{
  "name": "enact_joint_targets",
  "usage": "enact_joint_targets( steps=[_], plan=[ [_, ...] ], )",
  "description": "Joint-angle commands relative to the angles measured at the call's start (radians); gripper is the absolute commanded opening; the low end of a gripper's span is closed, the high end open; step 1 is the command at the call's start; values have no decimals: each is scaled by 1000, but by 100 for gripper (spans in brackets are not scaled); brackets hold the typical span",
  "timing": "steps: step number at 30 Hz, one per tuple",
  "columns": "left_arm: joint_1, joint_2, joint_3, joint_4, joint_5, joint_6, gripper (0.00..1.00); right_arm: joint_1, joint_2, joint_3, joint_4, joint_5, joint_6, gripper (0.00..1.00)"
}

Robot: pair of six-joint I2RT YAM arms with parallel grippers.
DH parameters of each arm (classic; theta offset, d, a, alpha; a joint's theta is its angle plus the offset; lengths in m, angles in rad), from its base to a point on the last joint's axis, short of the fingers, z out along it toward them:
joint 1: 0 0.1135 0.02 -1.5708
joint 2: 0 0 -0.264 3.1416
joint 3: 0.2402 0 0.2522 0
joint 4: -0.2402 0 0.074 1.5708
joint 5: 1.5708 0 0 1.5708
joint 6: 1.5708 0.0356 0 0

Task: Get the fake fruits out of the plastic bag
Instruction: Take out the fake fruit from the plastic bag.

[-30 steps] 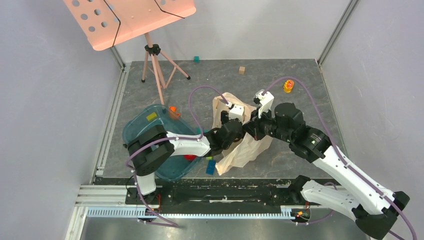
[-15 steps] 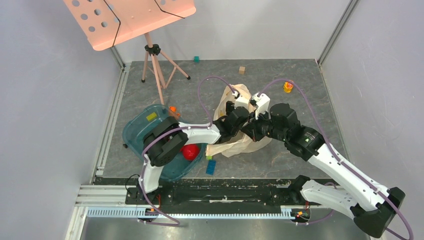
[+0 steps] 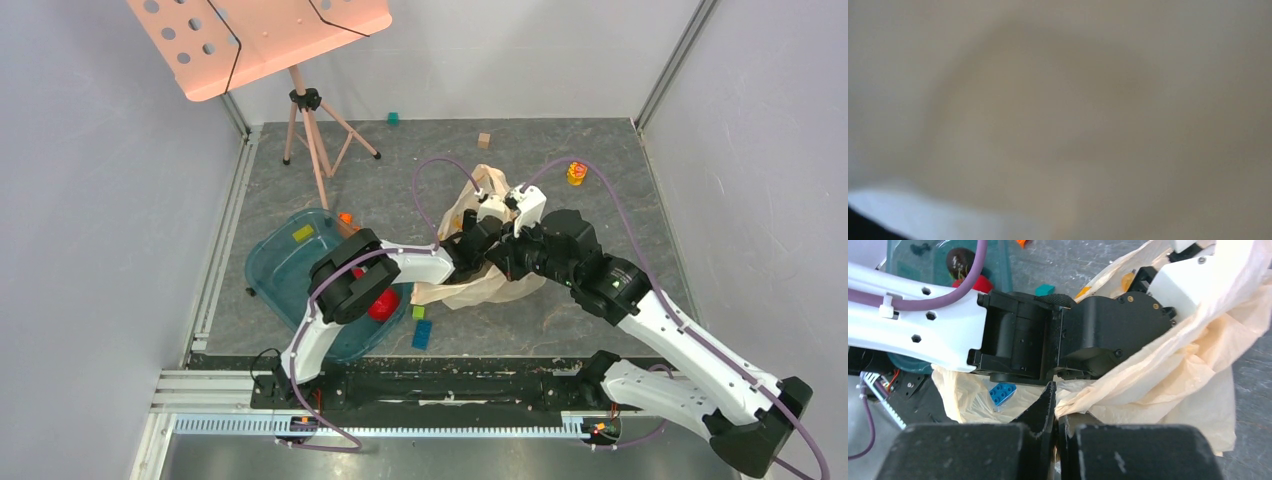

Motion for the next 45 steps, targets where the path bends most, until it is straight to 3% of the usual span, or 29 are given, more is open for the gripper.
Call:
enact_joint_targets(
  steps=[1,6,14,25,31,38,40,44,45],
  plan=[
    [21,44,41,-79,10,-57,73,9,-36,-4,64,79,21,0],
    [34,-1,0,-101,54,-66,58,7,-54,-4,58,135,19,0],
    [33,-270,-169,-88,171,-17,56,7,-81,-29,20,292,7,0],
    [32,-576,-373,-120,340,-5,55,7,-127,-56,-17,376,-38,0],
    [32,-644,-419,-122,438,-2,55,7,-134,-73,-20,369,-41,0],
    [31,-641,-456,-149,412,-13,54,7,-133,-103,-51,370,-72,1],
    [31,-635,-466,-152,363,-36,52,7,-134,-109,-63,362,-76,7],
    [22,-605,-465,-150,277,-56,50,7,-155,-98,-53,313,-80,51],
    [16,-596,-458,-156,255,-58,49,7,-164,-87,-48,296,-79,58]
  ],
)
